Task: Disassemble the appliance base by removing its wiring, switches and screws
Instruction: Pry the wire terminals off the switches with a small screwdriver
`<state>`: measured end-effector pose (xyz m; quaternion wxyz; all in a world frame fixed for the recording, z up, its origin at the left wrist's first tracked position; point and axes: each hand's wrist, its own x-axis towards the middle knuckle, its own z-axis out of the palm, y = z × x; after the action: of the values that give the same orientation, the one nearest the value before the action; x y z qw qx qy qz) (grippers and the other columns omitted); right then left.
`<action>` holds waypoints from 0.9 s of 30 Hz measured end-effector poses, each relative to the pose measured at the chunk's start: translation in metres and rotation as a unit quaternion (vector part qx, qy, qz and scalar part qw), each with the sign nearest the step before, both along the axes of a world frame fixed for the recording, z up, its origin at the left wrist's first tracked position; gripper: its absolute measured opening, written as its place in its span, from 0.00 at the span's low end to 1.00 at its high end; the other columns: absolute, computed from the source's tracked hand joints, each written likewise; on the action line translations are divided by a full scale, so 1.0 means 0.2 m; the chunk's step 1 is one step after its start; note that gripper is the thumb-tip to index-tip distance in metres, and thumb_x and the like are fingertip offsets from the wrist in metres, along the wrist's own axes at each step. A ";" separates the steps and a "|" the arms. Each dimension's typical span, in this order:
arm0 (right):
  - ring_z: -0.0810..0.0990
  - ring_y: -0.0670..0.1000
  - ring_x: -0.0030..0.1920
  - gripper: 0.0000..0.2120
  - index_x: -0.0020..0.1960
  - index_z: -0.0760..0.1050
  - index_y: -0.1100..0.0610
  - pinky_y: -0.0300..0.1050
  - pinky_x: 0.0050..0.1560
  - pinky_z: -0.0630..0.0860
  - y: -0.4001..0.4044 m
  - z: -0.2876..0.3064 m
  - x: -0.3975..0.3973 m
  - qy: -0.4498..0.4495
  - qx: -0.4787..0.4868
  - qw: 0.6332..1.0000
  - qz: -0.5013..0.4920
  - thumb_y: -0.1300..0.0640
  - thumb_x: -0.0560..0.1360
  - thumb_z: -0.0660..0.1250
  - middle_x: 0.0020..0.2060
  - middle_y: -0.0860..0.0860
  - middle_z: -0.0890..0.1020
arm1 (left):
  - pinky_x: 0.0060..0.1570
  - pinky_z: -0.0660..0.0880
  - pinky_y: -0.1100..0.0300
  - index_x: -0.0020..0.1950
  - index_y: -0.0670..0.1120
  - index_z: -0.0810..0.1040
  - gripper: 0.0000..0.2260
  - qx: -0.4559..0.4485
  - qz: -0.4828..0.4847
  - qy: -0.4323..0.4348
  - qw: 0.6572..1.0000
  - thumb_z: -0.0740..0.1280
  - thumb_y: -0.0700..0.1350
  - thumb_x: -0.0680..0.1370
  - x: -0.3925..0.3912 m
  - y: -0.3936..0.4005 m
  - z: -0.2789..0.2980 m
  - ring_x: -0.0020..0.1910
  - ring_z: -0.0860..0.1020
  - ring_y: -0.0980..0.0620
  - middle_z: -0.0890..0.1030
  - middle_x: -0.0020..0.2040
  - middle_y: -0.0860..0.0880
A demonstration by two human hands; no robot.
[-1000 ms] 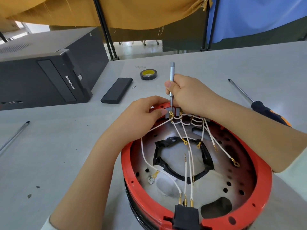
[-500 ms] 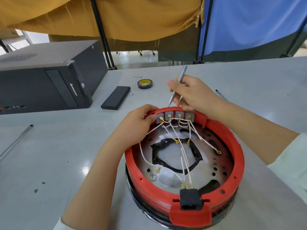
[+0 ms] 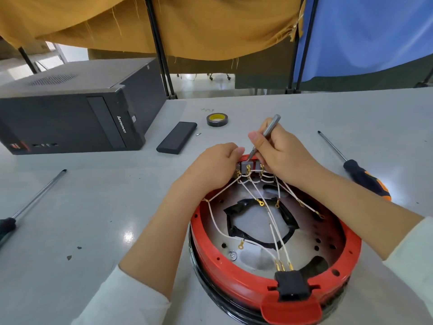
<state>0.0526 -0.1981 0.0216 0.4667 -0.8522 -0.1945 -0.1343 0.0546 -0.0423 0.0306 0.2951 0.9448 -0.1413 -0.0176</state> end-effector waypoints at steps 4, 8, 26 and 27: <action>0.73 0.40 0.25 0.10 0.40 0.64 0.47 0.37 0.33 0.67 -0.01 -0.01 0.01 -0.009 -0.013 1.000 0.000 0.47 0.80 0.57 0.27 0.46 0.73 | 0.47 0.69 0.55 0.51 0.42 0.76 0.17 -0.028 -0.017 -0.003 0.999 0.52 0.50 0.83 0.02 0.01 -0.05 0.46 0.75 0.48 0.78 0.43 0.47; 0.73 0.42 0.26 0.11 0.39 0.63 0.46 0.33 0.30 0.68 -0.01 -0.01 0.01 -0.030 -0.023 0.999 0.014 0.48 0.80 0.57 0.26 0.46 0.73 | 0.45 0.68 0.57 0.53 0.44 0.77 0.16 -0.035 -0.017 -0.023 0.999 0.53 0.51 0.83 0.03 0.02 -0.06 0.47 0.75 0.48 0.79 0.46 0.45; 0.62 0.45 0.13 0.12 0.42 0.63 0.54 0.34 0.16 0.60 0.06 0.10 0.14 0.192 -0.043 0.980 0.008 0.49 0.82 0.54 0.26 0.53 0.70 | 0.39 0.65 0.56 0.44 0.48 0.73 0.14 -0.016 -0.022 -0.039 0.999 0.52 0.50 0.83 0.03 0.02 -0.07 0.41 0.72 0.49 0.77 0.38 0.47; 0.61 0.45 0.13 0.13 0.42 0.64 0.54 0.34 0.15 0.59 0.06 0.11 0.14 0.209 -0.036 0.977 0.013 0.49 0.82 0.54 0.26 0.53 0.70 | 0.40 0.65 0.56 0.47 0.46 0.74 0.14 -0.017 -0.020 -0.039 0.999 0.52 0.50 0.83 0.03 0.02 -0.07 0.42 0.73 0.48 0.77 0.40 0.46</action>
<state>0.0812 -0.1868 0.0427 0.4676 -0.8752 -0.1086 0.0596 0.0596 -0.0386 0.0173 0.3046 0.9367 -0.1719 0.0157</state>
